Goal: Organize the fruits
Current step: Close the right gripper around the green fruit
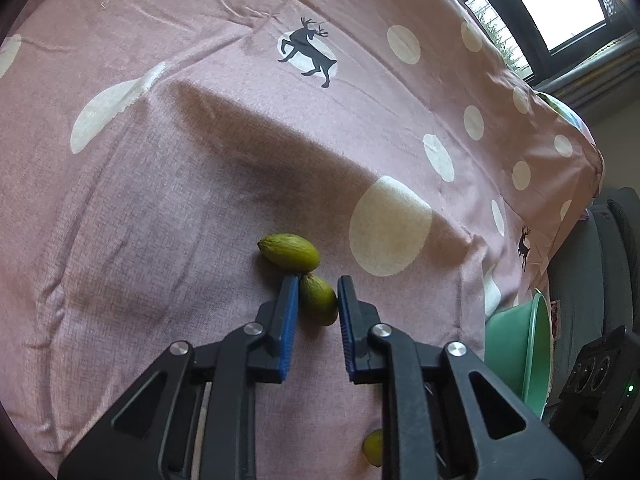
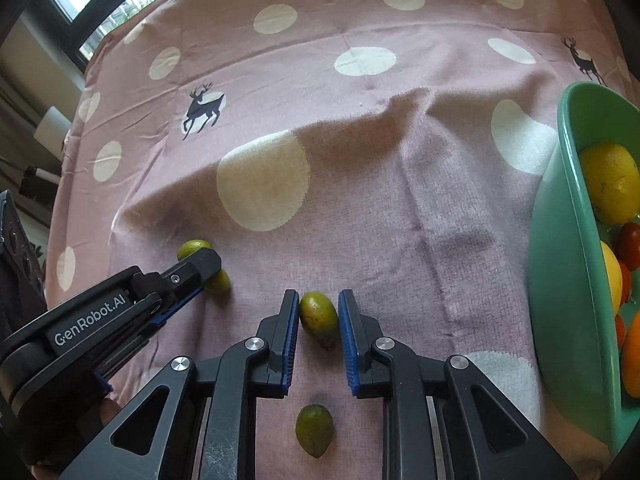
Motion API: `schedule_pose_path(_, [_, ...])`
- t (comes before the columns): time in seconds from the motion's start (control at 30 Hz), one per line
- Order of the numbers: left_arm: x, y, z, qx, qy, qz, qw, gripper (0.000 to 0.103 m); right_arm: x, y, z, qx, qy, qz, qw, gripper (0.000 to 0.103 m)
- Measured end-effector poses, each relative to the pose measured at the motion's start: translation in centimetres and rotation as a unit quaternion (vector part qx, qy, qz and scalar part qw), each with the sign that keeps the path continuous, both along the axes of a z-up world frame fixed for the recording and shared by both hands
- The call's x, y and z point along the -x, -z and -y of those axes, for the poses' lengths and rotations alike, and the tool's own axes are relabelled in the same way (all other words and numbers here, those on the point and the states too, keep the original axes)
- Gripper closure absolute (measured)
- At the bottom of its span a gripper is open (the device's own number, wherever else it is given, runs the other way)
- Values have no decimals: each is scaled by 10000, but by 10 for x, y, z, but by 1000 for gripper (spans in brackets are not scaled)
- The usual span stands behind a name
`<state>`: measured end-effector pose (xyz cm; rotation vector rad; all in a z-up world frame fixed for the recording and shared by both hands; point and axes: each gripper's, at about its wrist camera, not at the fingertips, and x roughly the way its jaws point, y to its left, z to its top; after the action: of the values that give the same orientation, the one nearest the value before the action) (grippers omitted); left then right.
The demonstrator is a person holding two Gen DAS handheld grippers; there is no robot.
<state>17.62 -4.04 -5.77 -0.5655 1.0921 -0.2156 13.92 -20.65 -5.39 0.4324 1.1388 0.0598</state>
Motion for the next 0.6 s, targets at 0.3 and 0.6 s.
schedule_pose_path(0.3, [10,-12,11,-203,185,249,9993,84,9,-2,10,-284,158,47,9995,82])
schedule_pose_path(0.6, [35,-38,17,-189,327,761,9964,84,37,-30,36,-585,564,570,9951,82])
